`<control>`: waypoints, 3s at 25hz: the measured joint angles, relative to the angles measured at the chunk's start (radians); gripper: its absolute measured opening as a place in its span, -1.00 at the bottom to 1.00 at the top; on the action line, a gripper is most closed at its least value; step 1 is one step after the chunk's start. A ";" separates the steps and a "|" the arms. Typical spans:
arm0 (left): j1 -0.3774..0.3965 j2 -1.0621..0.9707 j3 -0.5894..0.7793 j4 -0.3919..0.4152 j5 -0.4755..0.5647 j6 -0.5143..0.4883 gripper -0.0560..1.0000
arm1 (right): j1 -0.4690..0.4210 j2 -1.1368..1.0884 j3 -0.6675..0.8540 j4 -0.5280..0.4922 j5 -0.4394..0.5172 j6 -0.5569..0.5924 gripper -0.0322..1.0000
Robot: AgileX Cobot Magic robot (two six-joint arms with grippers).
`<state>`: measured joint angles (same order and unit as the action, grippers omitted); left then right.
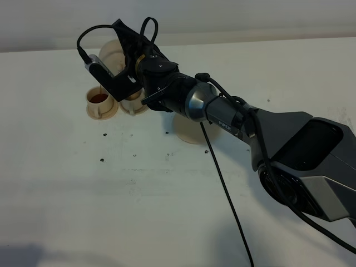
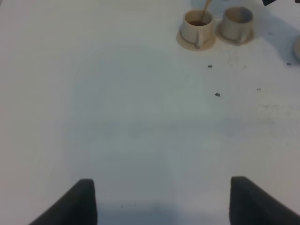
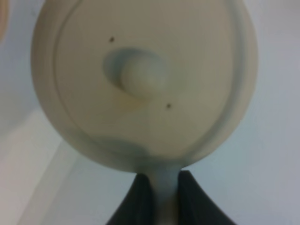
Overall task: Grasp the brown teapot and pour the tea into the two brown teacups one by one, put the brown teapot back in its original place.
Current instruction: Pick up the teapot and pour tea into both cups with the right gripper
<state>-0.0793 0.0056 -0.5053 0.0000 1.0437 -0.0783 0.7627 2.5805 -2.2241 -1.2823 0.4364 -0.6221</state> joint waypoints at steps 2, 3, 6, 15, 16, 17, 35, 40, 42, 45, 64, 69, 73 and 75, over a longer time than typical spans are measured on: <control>0.000 0.000 0.000 0.000 0.000 0.000 0.22 | 0.000 0.000 0.000 -0.008 0.000 0.000 -0.70; 0.000 0.000 0.000 0.000 0.000 0.000 0.22 | 0.000 0.000 0.000 -0.008 0.000 0.000 -0.70; 0.000 0.000 0.000 0.000 0.000 0.000 0.22 | 0.000 0.000 0.000 -0.010 0.000 0.000 -0.70; 0.000 0.000 0.000 0.000 0.000 0.000 0.22 | 0.001 0.000 0.000 -0.026 0.000 0.000 -0.70; 0.000 0.000 0.000 0.000 0.000 0.000 0.22 | 0.002 0.000 0.000 -0.028 0.000 0.000 -0.70; 0.000 0.000 0.000 0.000 0.000 0.000 0.22 | 0.003 0.000 0.000 -0.028 0.000 0.000 -0.70; 0.000 0.000 0.000 0.000 0.000 0.000 0.22 | 0.009 0.000 0.000 0.158 0.052 0.003 -0.70; 0.000 0.000 0.000 0.000 0.000 0.000 0.22 | 0.009 0.000 0.000 0.191 0.068 0.034 -0.70; 0.000 0.000 0.000 0.000 0.000 0.000 0.22 | 0.009 0.000 0.000 0.195 0.072 0.052 -0.70; 0.000 0.000 0.000 0.000 0.000 0.000 0.22 | 0.012 0.000 0.000 0.203 0.080 0.059 -0.70; 0.000 0.000 0.000 0.000 0.000 0.000 0.22 | 0.143 -0.108 0.000 0.387 0.385 0.089 -0.70; 0.000 0.000 0.000 0.000 0.000 0.000 0.22 | 0.190 -0.133 -0.005 0.583 0.532 0.090 -0.70; 0.000 0.000 0.000 0.000 0.000 0.000 0.22 | 0.213 -0.139 -0.010 0.744 0.612 0.144 -0.70; 0.000 0.000 0.000 0.000 0.000 0.000 0.22 | 0.218 -0.139 -0.010 0.828 0.635 0.188 -0.70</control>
<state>-0.0793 0.0056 -0.5053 0.0000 1.0437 -0.0783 0.9804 2.4417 -2.2346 -0.4544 1.0718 -0.4340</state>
